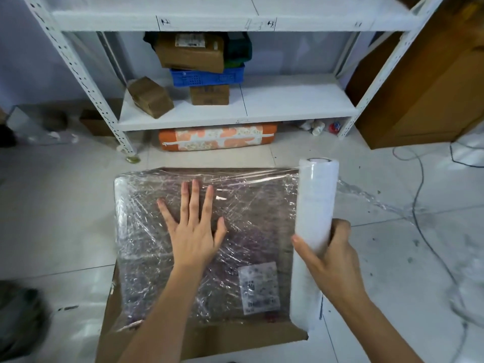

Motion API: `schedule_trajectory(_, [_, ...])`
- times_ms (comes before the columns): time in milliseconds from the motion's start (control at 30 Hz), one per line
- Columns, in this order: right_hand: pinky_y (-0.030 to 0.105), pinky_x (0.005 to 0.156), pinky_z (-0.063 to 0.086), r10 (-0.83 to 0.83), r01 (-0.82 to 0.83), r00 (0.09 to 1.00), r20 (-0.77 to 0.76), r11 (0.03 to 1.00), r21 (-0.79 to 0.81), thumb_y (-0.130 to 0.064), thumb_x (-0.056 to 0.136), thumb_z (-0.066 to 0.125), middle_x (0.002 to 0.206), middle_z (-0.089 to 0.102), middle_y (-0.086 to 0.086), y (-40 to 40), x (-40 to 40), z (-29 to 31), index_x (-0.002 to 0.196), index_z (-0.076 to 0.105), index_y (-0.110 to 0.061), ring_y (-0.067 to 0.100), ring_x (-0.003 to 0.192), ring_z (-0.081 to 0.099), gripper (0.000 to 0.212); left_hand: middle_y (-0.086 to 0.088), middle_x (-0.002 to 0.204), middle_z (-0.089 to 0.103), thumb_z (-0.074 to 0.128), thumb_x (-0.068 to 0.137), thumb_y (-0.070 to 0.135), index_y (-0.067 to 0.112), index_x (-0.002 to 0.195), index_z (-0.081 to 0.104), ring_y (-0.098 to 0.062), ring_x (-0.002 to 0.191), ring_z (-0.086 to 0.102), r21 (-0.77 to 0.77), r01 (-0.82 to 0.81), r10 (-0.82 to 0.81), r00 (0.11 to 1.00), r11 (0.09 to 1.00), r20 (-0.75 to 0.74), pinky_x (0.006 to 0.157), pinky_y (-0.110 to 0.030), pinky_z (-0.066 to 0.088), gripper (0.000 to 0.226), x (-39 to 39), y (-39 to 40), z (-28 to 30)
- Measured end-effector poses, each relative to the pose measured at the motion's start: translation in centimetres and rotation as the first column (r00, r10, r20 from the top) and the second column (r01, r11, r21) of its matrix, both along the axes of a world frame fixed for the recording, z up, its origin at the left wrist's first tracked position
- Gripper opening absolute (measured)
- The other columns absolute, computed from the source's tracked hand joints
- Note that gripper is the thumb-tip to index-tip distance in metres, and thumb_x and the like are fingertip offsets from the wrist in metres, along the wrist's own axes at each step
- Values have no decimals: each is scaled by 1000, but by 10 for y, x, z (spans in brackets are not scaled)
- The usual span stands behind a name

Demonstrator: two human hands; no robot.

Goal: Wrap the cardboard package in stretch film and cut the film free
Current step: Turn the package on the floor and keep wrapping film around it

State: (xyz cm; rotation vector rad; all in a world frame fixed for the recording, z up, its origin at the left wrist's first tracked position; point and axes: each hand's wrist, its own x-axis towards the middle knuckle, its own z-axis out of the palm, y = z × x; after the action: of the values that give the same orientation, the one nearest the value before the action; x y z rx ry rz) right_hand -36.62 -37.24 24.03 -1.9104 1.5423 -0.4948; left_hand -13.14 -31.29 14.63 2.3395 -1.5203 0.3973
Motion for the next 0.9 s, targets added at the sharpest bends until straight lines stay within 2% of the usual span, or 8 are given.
schedule_trajectory(100, [27,69,49,-65,31,975,214,987,159,-30,75,76,96,45,-18,-4,1,-2,107,24,-20,1,84,54,62,0,160,-13,23,94,48,24,153,-7,-21,148,-4,15,7,-7,1000,1000,-8,113,-63,-6,70,2,-2,1])
schedule_trajectory(200, [27,71,48,-110,53,959,262,974,218,-26,70,81,97,48,-18,-14,-1,0,110,31,-24,2,88,55,64,-1,160,-8,22,94,47,24,153,-5,-22,148,0,10,11,-11,1000,1000,-3,113,-63,-5,69,0,-1,2])
schedule_trajectory(300, [18,61,44,-132,95,969,208,980,177,-35,67,82,91,52,-20,-20,-6,4,106,43,-28,1,82,56,56,-1,161,-7,22,94,47,24,153,-2,-22,148,-1,4,11,-11,1000,1000,7,113,-64,-2,68,-2,3,2])
schedule_trajectory(433, [42,80,52,-161,157,986,39,983,98,-55,62,78,98,51,-9,-27,-8,4,111,37,-29,16,90,54,69,1,160,-12,23,94,48,24,153,-3,-21,148,-3,4,16,-16,1000,1000,15,112,-64,-2,69,-1,3,2])
schedule_trajectory(500, [46,86,50,-175,175,985,-8,982,75,-59,60,76,101,49,-8,-30,-7,5,117,36,-24,18,91,50,78,-1,160,-10,24,94,47,24,153,-1,-22,148,-2,6,14,-14,1000,1000,19,112,-63,-3,68,0,2,3])
schedule_trajectory(600, [45,86,48,-169,170,985,-32,983,71,-62,57,74,104,48,-5,-30,-6,6,120,35,-19,22,93,51,87,-3,160,-3,22,95,48,24,153,-1,-23,148,-1,9,12,-12,1000,1000,27,112,-64,-2,67,1,3,1])
schedule_trajectory(733, [47,86,50,-181,184,983,-35,977,107,-68,48,68,107,51,2,-29,-5,7,116,33,-17,33,101,56,92,-3,160,-6,19,96,48,24,153,-2,-23,148,0,9,12,-13,999,1000,35,112,-64,-2,66,0,4,1])
schedule_trajectory(900, [48,85,50,-179,179,984,-13,981,71,-69,44,67,106,47,-1,-29,-5,9,117,31,-17,25,94,51,96,-3,160,2,27,94,46,23,153,9,-23,148,4,-9,3,-3,1000,1000,26,111,-67,2,66,-1,2,1])
